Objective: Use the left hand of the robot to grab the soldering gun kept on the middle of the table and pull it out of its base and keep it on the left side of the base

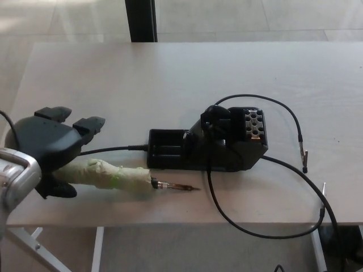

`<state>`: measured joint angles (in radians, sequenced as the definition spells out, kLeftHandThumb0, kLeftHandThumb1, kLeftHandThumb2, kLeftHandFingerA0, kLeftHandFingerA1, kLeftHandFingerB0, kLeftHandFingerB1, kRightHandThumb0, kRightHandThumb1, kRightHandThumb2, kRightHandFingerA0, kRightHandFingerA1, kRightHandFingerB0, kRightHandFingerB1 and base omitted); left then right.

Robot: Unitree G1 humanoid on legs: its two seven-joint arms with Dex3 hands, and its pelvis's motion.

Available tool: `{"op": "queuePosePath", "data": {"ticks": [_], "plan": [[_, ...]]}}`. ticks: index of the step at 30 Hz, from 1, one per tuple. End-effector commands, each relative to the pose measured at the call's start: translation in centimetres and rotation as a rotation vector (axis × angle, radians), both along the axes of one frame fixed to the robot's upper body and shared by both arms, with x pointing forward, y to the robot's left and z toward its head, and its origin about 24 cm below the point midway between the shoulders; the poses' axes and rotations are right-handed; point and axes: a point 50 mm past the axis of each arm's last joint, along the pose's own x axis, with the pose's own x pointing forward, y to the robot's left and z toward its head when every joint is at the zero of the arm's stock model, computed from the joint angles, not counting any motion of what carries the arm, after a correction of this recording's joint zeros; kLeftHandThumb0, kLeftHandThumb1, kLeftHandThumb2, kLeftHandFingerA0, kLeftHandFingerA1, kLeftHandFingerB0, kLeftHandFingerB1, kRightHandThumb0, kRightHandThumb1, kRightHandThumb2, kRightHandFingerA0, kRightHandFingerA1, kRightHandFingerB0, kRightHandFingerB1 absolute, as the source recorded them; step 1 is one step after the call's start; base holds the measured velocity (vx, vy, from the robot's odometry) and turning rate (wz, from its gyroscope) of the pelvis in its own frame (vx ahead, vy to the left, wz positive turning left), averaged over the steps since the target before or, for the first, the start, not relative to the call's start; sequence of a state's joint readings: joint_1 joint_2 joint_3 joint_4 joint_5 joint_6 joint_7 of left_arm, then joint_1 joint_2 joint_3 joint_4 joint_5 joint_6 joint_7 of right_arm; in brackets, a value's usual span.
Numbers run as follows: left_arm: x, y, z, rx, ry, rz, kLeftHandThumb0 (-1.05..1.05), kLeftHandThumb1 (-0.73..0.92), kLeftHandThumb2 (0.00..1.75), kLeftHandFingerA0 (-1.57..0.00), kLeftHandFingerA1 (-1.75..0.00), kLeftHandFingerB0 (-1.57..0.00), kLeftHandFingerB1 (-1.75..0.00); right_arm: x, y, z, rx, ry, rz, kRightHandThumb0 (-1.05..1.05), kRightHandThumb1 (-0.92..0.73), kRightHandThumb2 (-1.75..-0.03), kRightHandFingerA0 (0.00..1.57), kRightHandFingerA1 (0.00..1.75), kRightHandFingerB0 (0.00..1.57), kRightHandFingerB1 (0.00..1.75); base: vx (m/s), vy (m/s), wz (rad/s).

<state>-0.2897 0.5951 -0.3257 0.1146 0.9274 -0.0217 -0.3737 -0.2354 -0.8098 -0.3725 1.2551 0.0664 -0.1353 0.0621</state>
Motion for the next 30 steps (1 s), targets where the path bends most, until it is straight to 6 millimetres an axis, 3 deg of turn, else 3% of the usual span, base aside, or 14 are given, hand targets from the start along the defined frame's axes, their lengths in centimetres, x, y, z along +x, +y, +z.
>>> {"op": "queuePosePath", "data": {"ticks": [1, 8, 9, 10, 11, 12, 15, 16, 17, 25, 26, 27, 28, 30], "plan": [[-0.3, 0.6, 1.7, 0.075, 0.309, 0.141, -0.78, 0.48, 0.69, 0.0, 0.0, 0.0, 0.0, -0.7, -0.1, -0.4, 0.022, 0.012, 0.006, -1.05, -0.8, -0.91, 0.81, 0.7, 0.63, 0.5, 0.0, 0.0, 0.0], [-0.4, 1.3, 5.6, -0.117, 0.434, 0.116, -0.89, 0.5, 0.72, 0.0, 0.0, 0.0, 0.0, -0.8, -0.1, -0.4, 0.018, 0.014, 0.007, -1.05, -0.81, -0.92, 0.81, 0.7, 0.61, 0.49, 0.0, 0.0, 0.0], [-0.6, 1.5, 6.4, -0.177, 0.454, 0.124, -0.9, 0.57, 0.58, 0.0, 0.0, 0.0, 0.0, -0.8, -0.1, -0.4, 0.015, 0.021, 0.01, -1.05, -0.81, -0.91, 0.8, 0.7, 0.6, 0.48, 0.0, 0.0, 0.0], [-1.4, 2.1, 9.2, -0.337, 0.465, 0.105, -0.97, 0.46, 0.82, 0.0, 0.0, 0.0, 0.0, -0.9, -0.1, -0.4, 0.008, 0.026, 0.013, -1.05, -0.82, -0.92, 0.82, 0.73, 0.61, 0.49, 0.0, 0.0, 0.0], [-1.8, 2.3, 10.4, -0.407, 0.467, 0.107, -0.91, 0.57, 0.59, 0.0, 0.0, 0.0, 0.0, -0.9, -0.1, -0.5, 0.008, 0.026, 0.015, -1.05, -0.81, -0.93, 0.82, 0.72, 0.61, 0.48, 0.0, 0.0, 0.0], [-2.4, 2.6, 11.7, -0.467, 0.466, 0.09, -0.93, 0.46, 0.82, 0.0, 0.0, 0.0, -0.03, -0.9, -0.1, -0.5, 0.012, 0.027, 0.013, -1.05, -0.81, -0.92, 0.81, 0.72, 0.61, 0.49, 0.0, 0.0, 0.0], [-4.2, 3.7, 15.3, -0.59, 0.426, 0.021, -0.92, 0.46, 0.81, 0.0, 0.0, 0.0, -0.01, -1.1, -0.1, -0.6, 0.024, 0.023, 0.006, -1.05, -0.81, -0.91, 0.8, 0.73, 0.6, 0.48, 0.0, 0.0, 0.0], [-4.8, 4.3, 16.0, -0.658, 0.422, 0.028, -0.92, 0.61, 0.59, 0.0, 0.0, 0.0, 0.0, -1.3, -0.1, -0.7, 0.029, 0.023, 0.001, -1.05, -0.81, -0.91, 0.81, 0.72, 0.6, 0.48, 0.0, 0.0, 0.0], [-5.4, 5.0, 16.6, -0.736, 0.408, 0.002, -0.86, 0.56, 0.76, 0.0, 0.0, 0.0, 0.0, -1.3, -0.1, -0.8, 0.029, 0.023, 0.002, -1.05, -0.8, -0.92, 0.8, 0.72, 0.6, 0.48, 0.0, 0.0, 0.0], [-10.0, 11.4, 16.6, -1.287, 0.388, -0.025, -0.98, 0.61, 0.97, 0.0, -0.15, 0.0, 0.0, -1.7, 0.0, -1.2, 0.045, 0.021, 0.001, -1.05, -0.79, -0.91, 0.78, 0.7, 0.6, 0.48, 0.0, 0.0, 0.0], [-10.7, 12.0, 16.3, -1.335, 0.364, -0.009, -0.99, 0.62, 0.99, 0.0, -0.15, 0.0, 0.0, -1.6, 0.0, -1.2, 0.041, 0.025, 0.003, -1.05, -0.61, -1.28, 0.77, 0.69, 0.59, 0.49, 0.0, 0.0, 0.0], [-11.8, 13.4, 15.5, -1.452, 0.291, 0.04, -0.99, 0.62, 1.0, 0.0, -0.17, 0.0, 0.0, -1.6, 0.0, -1.2, 0.044, 0.021, -0.004, -1.05, -0.6, -1.27, 0.78, 0.68, 0.59, 0.49, 0.0, 0.0, 0.0], [-12.7, 14.4, 14.7, -1.524, 0.192, 0.077, -1.01, 0.66, 1.02, 0.0, -0.17, 0.0, 0.0, -1.6, 0.0, -1.2, 0.044, 0.023, -0.007, -1.05, -0.8, -0.9, 0.79, 0.69, 0.6, 0.47, 0.0, 0.0, 0.0], [-13.5, 15.3, 13.6, -1.579, 0.096, 0.146, -0.98, 0.66, 1.01, 0.0, -0.16, 0.0, -0.01, -1.6, 0.1, -1.4, 0.043, 0.027, -0.001, -1.05, -0.8, -0.92, 0.78, 0.68, 0.59, 0.47, 0.0, 0.0, 0.0]]}}
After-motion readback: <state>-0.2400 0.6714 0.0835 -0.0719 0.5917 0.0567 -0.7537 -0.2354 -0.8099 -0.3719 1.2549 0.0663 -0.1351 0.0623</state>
